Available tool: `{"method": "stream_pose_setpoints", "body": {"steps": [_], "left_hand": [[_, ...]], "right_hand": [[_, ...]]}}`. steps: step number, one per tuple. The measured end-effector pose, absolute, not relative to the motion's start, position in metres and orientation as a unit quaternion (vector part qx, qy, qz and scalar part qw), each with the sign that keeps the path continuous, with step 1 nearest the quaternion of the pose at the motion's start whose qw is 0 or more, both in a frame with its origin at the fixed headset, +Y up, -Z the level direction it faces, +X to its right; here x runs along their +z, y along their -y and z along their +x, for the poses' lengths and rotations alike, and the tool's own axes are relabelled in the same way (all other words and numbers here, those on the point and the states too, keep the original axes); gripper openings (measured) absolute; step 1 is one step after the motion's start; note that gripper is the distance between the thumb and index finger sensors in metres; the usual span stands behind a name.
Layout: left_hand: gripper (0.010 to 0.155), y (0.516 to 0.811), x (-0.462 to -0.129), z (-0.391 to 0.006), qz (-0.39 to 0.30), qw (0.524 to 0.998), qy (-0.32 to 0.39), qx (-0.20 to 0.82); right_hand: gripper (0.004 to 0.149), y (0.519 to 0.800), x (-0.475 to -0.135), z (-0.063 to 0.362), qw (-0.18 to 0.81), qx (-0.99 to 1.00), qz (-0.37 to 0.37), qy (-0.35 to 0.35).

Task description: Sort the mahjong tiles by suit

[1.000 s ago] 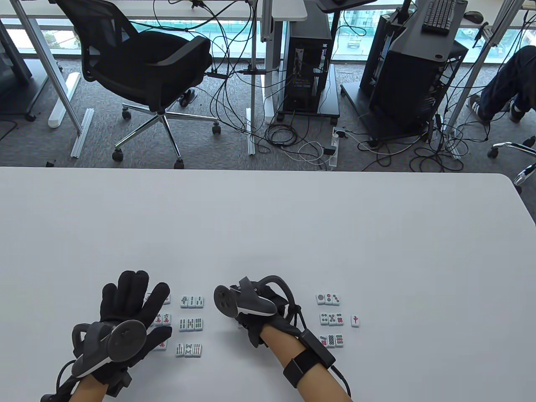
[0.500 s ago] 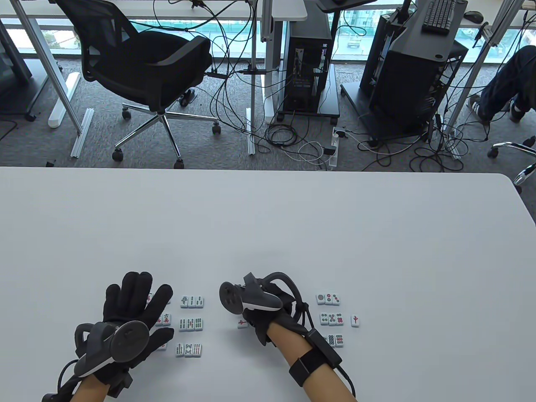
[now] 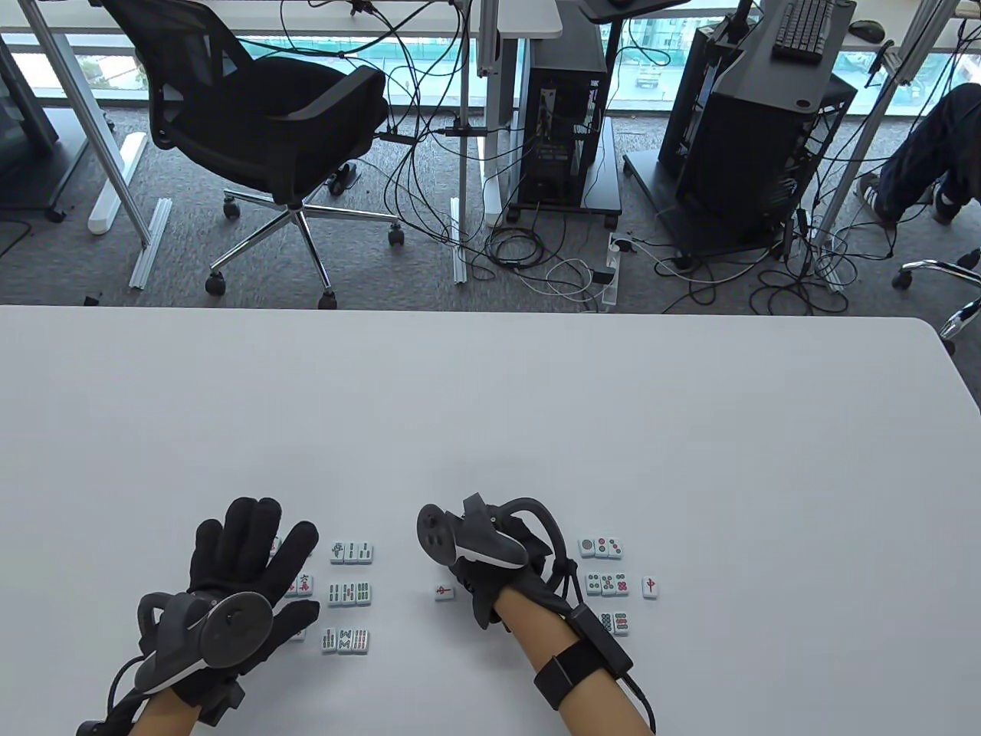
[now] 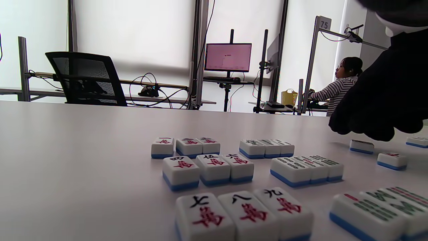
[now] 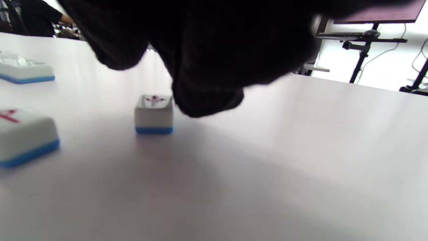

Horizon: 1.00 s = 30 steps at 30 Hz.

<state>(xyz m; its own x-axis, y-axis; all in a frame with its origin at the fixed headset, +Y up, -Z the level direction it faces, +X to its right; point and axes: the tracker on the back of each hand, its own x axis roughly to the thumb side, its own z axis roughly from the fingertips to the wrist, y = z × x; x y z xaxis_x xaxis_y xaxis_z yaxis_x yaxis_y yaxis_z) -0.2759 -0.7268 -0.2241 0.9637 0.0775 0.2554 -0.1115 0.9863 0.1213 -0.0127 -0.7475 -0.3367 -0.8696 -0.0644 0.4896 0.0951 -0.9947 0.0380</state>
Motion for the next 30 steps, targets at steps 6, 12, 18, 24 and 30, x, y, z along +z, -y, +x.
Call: {"method": "stream_pose_setpoints", "body": {"steps": [6, 12, 18, 24, 30], "left_hand": [[0.084, 0.727, -0.224, -0.275, 0.066, 0.989, 0.125, 0.045], [0.084, 0.726, -0.224, -0.275, 0.064, 0.989, 0.125, 0.043], [0.084, 0.726, -0.224, -0.275, 0.065, 0.989, 0.124, 0.044], [0.084, 0.726, -0.224, -0.276, 0.063, 0.990, 0.119, 0.045], [0.084, 0.724, -0.222, -0.273, 0.067, 0.989, 0.125, 0.038]], "right_hand": [[0.065, 0.756, -0.331, -0.015, 0.117, -0.945, -0.285, 0.113], [0.053, 0.766, -0.327, -0.018, 0.134, -0.941, -0.305, 0.064], [0.056, 0.754, -0.319, 0.003, 0.109, -0.936, -0.334, -0.009], [0.057, 0.716, -0.312, 0.072, 0.061, -0.957, -0.282, -0.043], [0.057, 0.710, -0.299, 0.168, 0.051, -0.982, -0.183, -0.013]]}}
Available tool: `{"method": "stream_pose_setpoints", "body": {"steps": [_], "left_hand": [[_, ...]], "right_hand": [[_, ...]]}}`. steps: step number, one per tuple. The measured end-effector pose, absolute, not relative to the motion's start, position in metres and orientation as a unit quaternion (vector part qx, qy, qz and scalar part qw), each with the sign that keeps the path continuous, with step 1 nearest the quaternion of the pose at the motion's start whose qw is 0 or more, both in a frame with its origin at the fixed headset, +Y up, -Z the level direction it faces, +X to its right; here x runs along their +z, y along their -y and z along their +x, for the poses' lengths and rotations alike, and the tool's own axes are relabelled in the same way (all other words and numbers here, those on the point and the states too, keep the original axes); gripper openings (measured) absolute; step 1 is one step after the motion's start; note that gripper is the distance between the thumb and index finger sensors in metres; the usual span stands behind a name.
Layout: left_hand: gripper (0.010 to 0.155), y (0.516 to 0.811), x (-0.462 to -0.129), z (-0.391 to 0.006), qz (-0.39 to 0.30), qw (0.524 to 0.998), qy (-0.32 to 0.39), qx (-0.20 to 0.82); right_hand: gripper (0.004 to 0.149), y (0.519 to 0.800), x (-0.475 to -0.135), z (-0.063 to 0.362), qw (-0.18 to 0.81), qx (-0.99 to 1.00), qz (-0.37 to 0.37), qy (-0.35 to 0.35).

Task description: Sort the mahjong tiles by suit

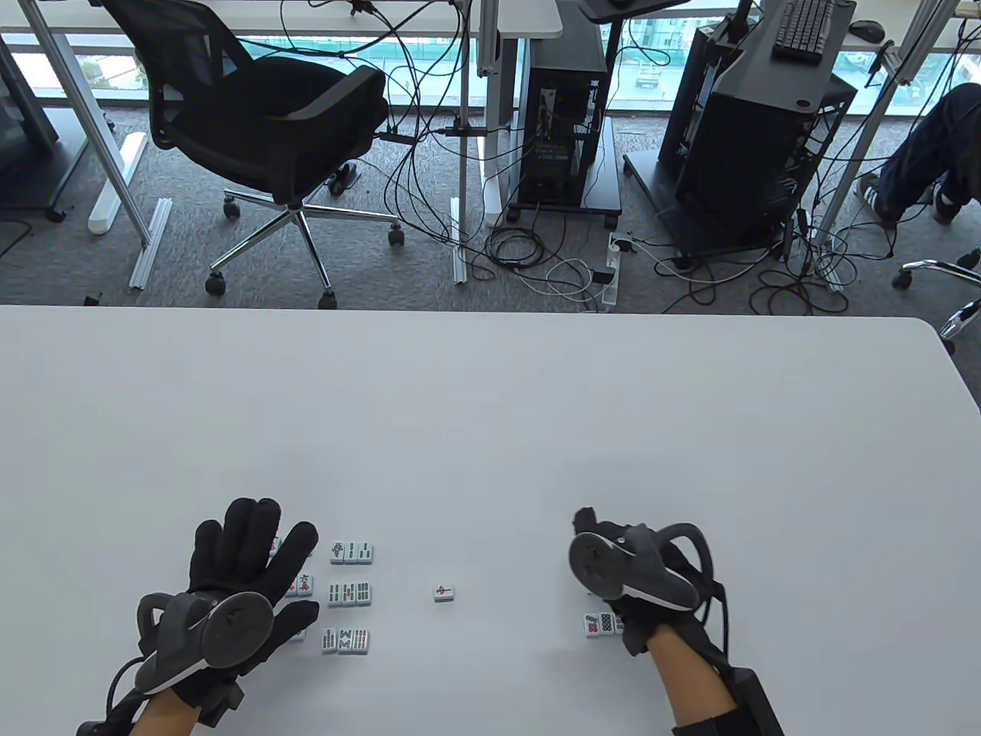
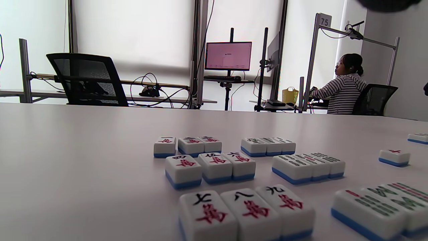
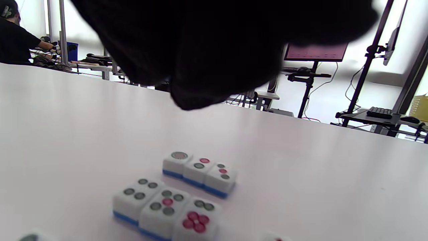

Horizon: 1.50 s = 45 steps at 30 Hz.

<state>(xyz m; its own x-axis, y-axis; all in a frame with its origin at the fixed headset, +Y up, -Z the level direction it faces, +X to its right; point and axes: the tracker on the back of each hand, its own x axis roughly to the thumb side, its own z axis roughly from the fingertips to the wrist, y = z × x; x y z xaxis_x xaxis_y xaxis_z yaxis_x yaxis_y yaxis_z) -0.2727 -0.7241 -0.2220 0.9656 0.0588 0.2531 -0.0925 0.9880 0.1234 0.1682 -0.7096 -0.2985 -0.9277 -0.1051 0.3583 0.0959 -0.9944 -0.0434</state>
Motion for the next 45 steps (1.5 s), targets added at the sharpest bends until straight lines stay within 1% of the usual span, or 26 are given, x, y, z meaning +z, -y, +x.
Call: {"method": "stream_pose_setpoints", "body": {"steps": [3, 5, 8, 15, 20, 23, 25, 26, 28, 30, 32, 34, 36, 37, 39, 42, 45], "left_hand": [[0.084, 0.724, -0.222, -0.272, 0.067, 0.989, 0.124, 0.035], [0.084, 0.726, -0.223, -0.273, 0.062, 0.990, 0.120, 0.033], [0.084, 0.728, -0.224, -0.274, 0.055, 0.991, 0.116, 0.027], [0.084, 0.728, -0.225, -0.276, 0.054, 0.992, 0.113, 0.032], [0.084, 0.728, -0.225, -0.275, 0.051, 0.991, 0.115, 0.034], [0.084, 0.727, -0.224, -0.275, 0.054, 0.991, 0.117, 0.033], [0.084, 0.727, -0.224, -0.275, 0.055, 0.991, 0.118, 0.033], [0.084, 0.726, -0.224, -0.275, 0.055, 0.991, 0.118, 0.034], [0.084, 0.724, -0.223, -0.276, 0.059, 0.991, 0.117, 0.037], [0.084, 0.724, -0.223, -0.276, 0.060, 0.990, 0.118, 0.043], [0.084, 0.724, -0.223, -0.277, 0.059, 0.990, 0.118, 0.044], [0.084, 0.724, -0.223, -0.277, 0.058, 0.991, 0.117, 0.043], [0.084, 0.723, -0.223, -0.277, 0.058, 0.991, 0.115, 0.045], [0.084, 0.723, -0.223, -0.277, 0.058, 0.991, 0.115, 0.045], [0.084, 0.723, -0.223, -0.277, 0.059, 0.991, 0.115, 0.046], [0.084, 0.723, -0.223, -0.278, 0.059, 0.990, 0.117, 0.049], [0.084, 0.722, -0.223, -0.278, 0.061, 0.990, 0.118, 0.054]], "right_hand": [[0.057, 0.727, -0.291, 0.208, 0.051, -0.989, -0.135, 0.034], [0.057, 0.739, -0.288, 0.223, 0.052, -0.990, -0.116, 0.055], [0.057, 0.751, -0.288, 0.232, 0.057, -0.991, -0.101, 0.072], [0.057, 0.764, -0.291, 0.227, 0.076, -0.989, -0.105, 0.075], [0.056, 0.765, -0.292, 0.225, 0.078, -0.988, -0.107, 0.075], [0.058, 0.765, -0.291, 0.225, 0.087, -0.988, -0.107, 0.073], [0.060, 0.762, -0.291, 0.224, 0.085, -0.988, -0.098, 0.089], [0.061, 0.760, -0.291, 0.223, 0.083, -0.987, -0.091, 0.099], [0.062, 0.751, -0.291, 0.219, 0.084, -0.988, -0.085, 0.094], [0.063, 0.737, -0.290, 0.205, 0.086, -0.990, -0.089, 0.071], [0.064, 0.727, -0.291, 0.189, 0.088, -0.990, -0.094, 0.063], [0.064, 0.719, -0.290, 0.166, 0.091, -0.986, -0.124, 0.058], [0.063, 0.715, -0.291, 0.134, 0.097, -0.976, -0.187, 0.057], [0.063, 0.715, -0.290, 0.124, 0.101, -0.972, -0.206, 0.056], [0.063, 0.717, -0.289, 0.087, 0.115, -0.953, -0.277, 0.048], [0.067, 0.726, -0.287, 0.051, 0.128, -0.933, -0.335, 0.041], [0.069, 0.743, -0.285, 0.019, 0.164, -0.906, -0.386, 0.046]]}}
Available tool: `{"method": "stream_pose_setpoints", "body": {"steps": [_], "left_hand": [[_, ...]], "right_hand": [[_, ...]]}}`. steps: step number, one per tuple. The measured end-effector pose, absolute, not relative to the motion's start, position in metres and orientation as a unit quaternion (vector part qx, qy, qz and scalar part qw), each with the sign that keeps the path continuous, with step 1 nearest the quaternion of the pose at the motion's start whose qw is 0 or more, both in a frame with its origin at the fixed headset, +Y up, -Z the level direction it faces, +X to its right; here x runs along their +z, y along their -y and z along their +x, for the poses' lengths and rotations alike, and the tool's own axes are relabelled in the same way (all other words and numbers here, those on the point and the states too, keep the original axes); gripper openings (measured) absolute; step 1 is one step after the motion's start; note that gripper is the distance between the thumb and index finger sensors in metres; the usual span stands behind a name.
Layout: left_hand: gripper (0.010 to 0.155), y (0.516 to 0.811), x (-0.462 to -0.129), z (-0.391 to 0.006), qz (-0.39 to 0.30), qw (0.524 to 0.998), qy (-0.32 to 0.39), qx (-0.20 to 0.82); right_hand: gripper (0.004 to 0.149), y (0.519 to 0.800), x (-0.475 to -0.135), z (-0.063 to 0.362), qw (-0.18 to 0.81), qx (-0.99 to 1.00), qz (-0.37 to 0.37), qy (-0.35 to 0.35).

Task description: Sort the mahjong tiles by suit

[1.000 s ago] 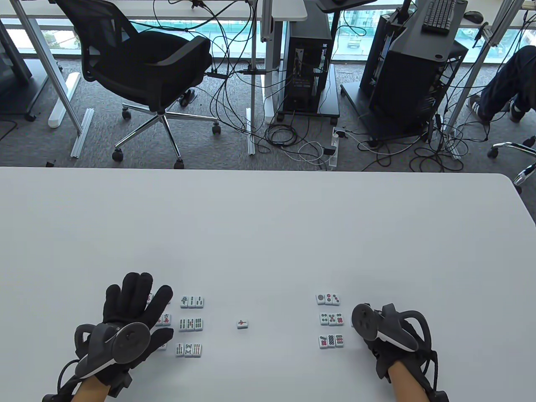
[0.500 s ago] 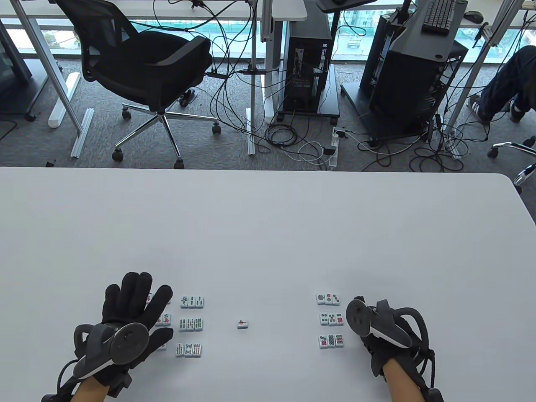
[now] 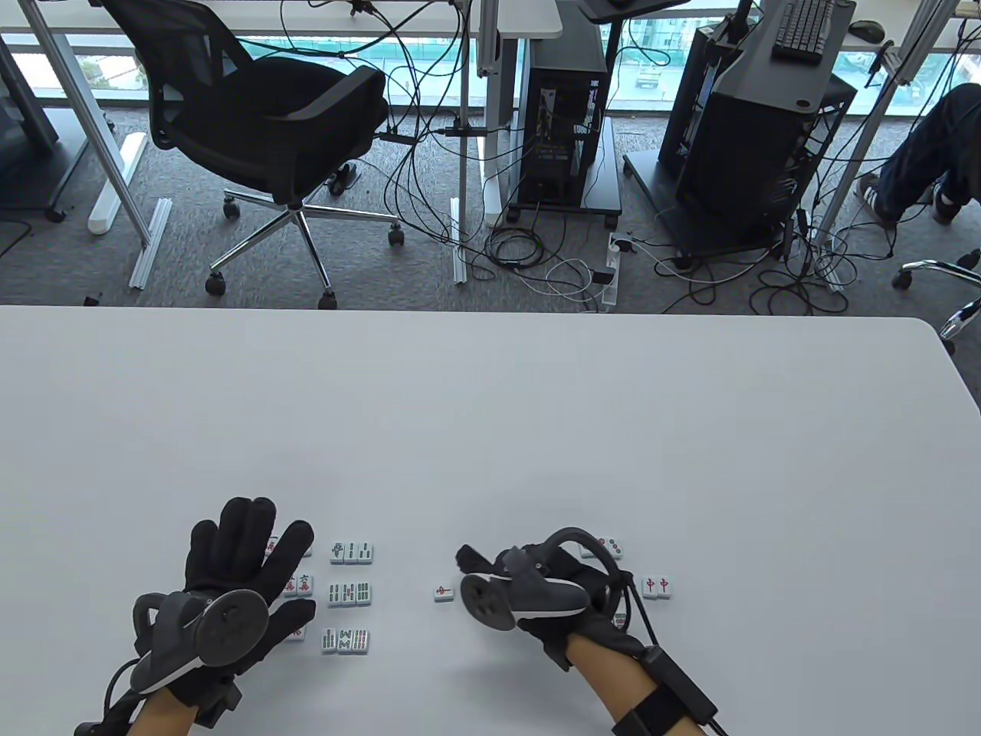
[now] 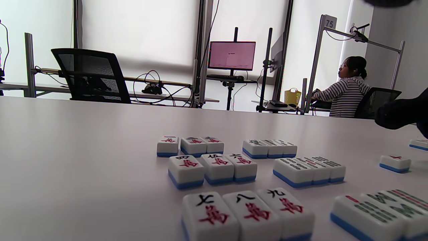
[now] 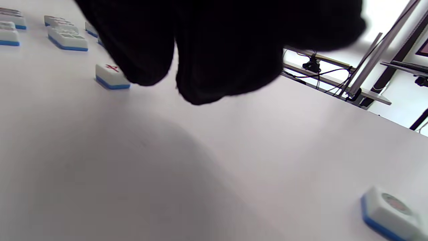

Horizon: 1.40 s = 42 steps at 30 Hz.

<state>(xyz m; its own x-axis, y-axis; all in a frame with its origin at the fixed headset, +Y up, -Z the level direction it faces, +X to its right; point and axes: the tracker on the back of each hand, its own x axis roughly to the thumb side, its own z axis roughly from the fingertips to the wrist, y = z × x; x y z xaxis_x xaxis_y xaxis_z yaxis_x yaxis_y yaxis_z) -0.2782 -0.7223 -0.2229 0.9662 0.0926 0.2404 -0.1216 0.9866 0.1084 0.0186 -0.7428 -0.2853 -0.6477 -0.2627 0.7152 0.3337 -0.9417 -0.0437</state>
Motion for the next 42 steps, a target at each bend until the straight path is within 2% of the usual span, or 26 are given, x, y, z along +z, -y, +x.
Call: {"method": "stream_pose_setpoints", "body": {"steps": [3, 10, 13, 18, 26, 31, 35, 39, 42], "left_hand": [[0.084, 0.723, -0.223, -0.277, 0.060, 0.989, 0.123, 0.056], [0.084, 0.724, -0.222, -0.274, 0.059, 0.988, 0.132, 0.052], [0.084, 0.724, -0.222, -0.274, 0.059, 0.988, 0.132, 0.053], [0.084, 0.724, -0.222, -0.274, 0.059, 0.988, 0.132, 0.053], [0.083, 0.724, -0.221, -0.274, 0.057, 0.989, 0.131, 0.050], [0.084, 0.723, -0.221, -0.275, 0.059, 0.989, 0.128, 0.053], [0.085, 0.725, -0.222, -0.276, 0.056, 0.989, 0.124, 0.053], [0.085, 0.725, -0.223, -0.275, 0.055, 0.990, 0.122, 0.046], [0.086, 0.725, -0.223, -0.275, 0.056, 0.990, 0.119, 0.044]], "right_hand": [[0.069, 0.753, -0.285, -0.006, 0.205, -0.875, -0.437, 0.027], [0.065, 0.762, -0.286, -0.033, 0.220, -0.860, -0.458, 0.037], [0.064, 0.767, -0.288, -0.035, 0.219, -0.860, -0.457, 0.050], [0.057, 0.768, -0.288, -0.033, 0.190, -0.862, -0.469, 0.027], [0.058, 0.764, -0.287, -0.023, 0.174, -0.872, -0.458, 0.007], [0.058, 0.725, -0.290, 0.027, 0.096, -0.916, -0.385, -0.054], [0.058, 0.700, -0.294, 0.101, 0.076, -0.953, -0.285, -0.066], [0.058, 0.699, -0.297, 0.176, 0.043, -0.984, -0.173, -0.009], [0.058, 0.707, -0.298, 0.213, 0.012, -0.992, -0.123, 0.011]]}}
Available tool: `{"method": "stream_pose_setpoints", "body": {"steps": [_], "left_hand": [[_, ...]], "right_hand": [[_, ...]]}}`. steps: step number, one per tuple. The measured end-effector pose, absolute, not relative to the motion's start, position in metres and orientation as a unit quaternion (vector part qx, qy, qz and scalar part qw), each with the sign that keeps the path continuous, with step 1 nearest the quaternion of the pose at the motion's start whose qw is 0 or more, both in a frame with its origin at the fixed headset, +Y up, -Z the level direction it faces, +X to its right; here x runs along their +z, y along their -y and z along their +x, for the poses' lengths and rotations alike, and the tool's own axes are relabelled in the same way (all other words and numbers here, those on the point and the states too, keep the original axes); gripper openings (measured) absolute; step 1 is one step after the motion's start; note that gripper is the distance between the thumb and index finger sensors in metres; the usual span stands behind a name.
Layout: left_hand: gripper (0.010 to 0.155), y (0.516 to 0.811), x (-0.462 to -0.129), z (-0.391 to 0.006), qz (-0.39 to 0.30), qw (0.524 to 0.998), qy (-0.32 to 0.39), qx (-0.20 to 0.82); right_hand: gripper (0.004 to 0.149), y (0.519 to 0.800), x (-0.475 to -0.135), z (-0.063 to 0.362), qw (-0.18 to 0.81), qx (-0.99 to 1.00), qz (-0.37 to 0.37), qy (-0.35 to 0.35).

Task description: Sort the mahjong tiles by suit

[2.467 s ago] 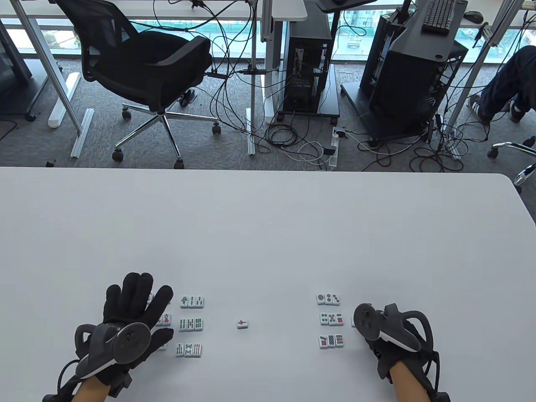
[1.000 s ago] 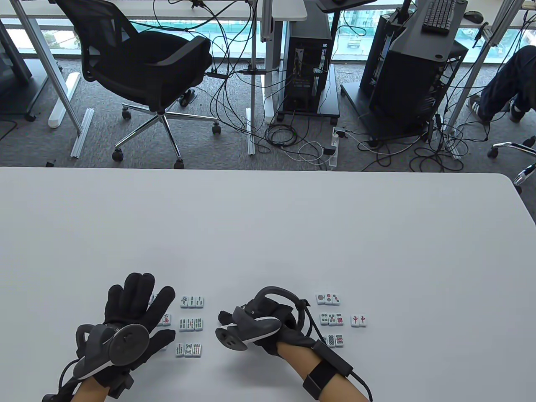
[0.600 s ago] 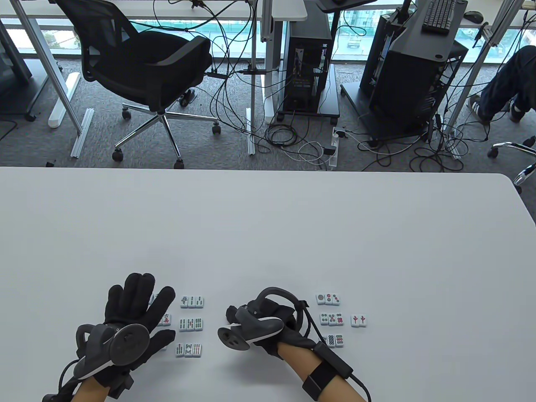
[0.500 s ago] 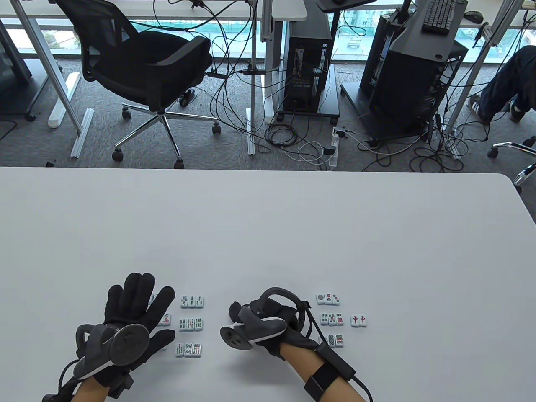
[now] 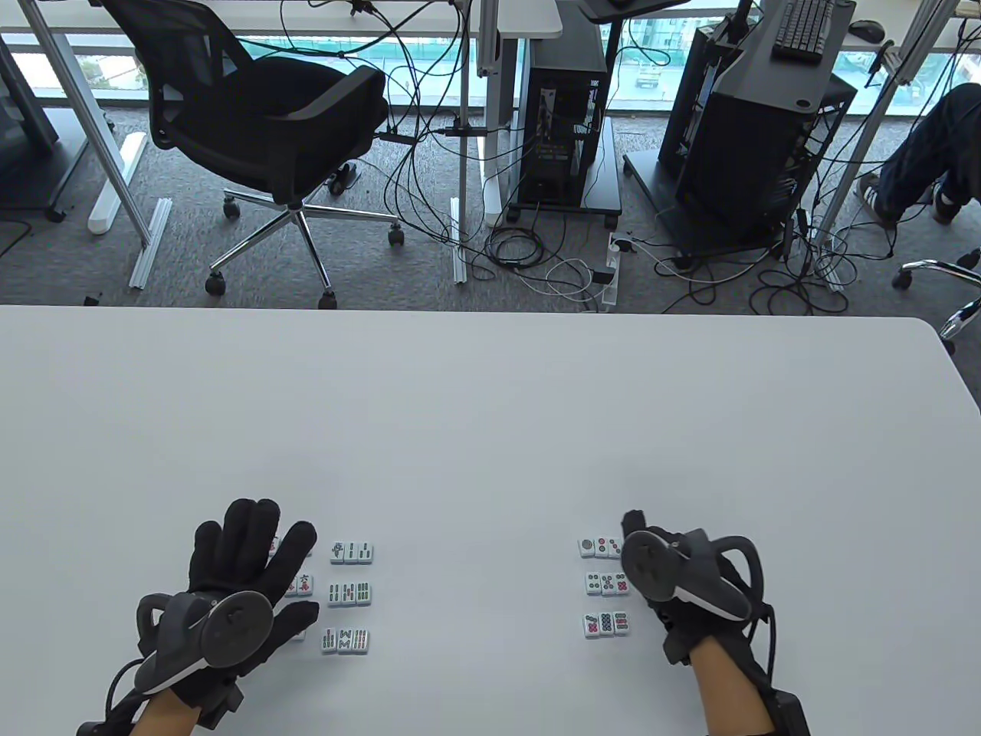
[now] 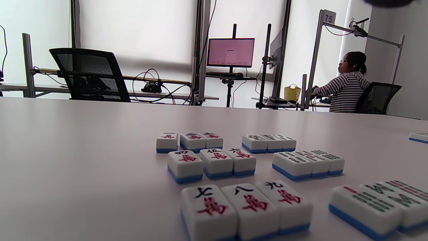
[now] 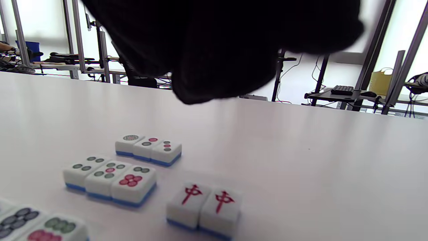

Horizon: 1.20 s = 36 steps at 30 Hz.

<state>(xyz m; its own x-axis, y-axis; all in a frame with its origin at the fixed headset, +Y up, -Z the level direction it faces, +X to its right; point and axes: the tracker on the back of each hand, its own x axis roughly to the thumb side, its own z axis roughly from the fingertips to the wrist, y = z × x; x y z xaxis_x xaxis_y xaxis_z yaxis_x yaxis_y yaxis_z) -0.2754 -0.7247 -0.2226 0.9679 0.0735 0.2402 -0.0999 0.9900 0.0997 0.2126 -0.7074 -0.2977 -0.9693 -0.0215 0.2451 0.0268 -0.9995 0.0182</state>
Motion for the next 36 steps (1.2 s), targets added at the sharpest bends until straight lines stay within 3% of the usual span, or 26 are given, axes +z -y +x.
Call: {"method": "stream_pose_setpoints", "body": {"steps": [6, 17, 26, 32, 36], "left_hand": [[0.086, 0.726, -0.224, -0.279, 0.051, 0.992, 0.107, 0.044], [0.086, 0.729, -0.226, -0.279, 0.041, 0.993, 0.103, 0.042], [0.086, 0.729, -0.225, -0.279, 0.038, 0.993, 0.105, 0.041], [0.086, 0.729, -0.226, -0.279, 0.038, 0.993, 0.104, 0.043], [0.086, 0.727, -0.225, -0.278, 0.044, 0.992, 0.107, 0.044]], "right_hand": [[0.058, 0.737, -0.292, 0.246, 0.074, -0.990, -0.088, 0.081], [0.057, 0.760, -0.294, 0.239, 0.090, -0.985, -0.099, 0.105], [0.061, 0.751, -0.293, 0.236, 0.085, -0.985, -0.075, 0.128], [0.059, 0.714, -0.298, 0.213, 0.057, -0.993, -0.094, 0.049], [0.059, 0.717, -0.312, 0.180, 0.051, -0.989, -0.125, 0.053]]}}
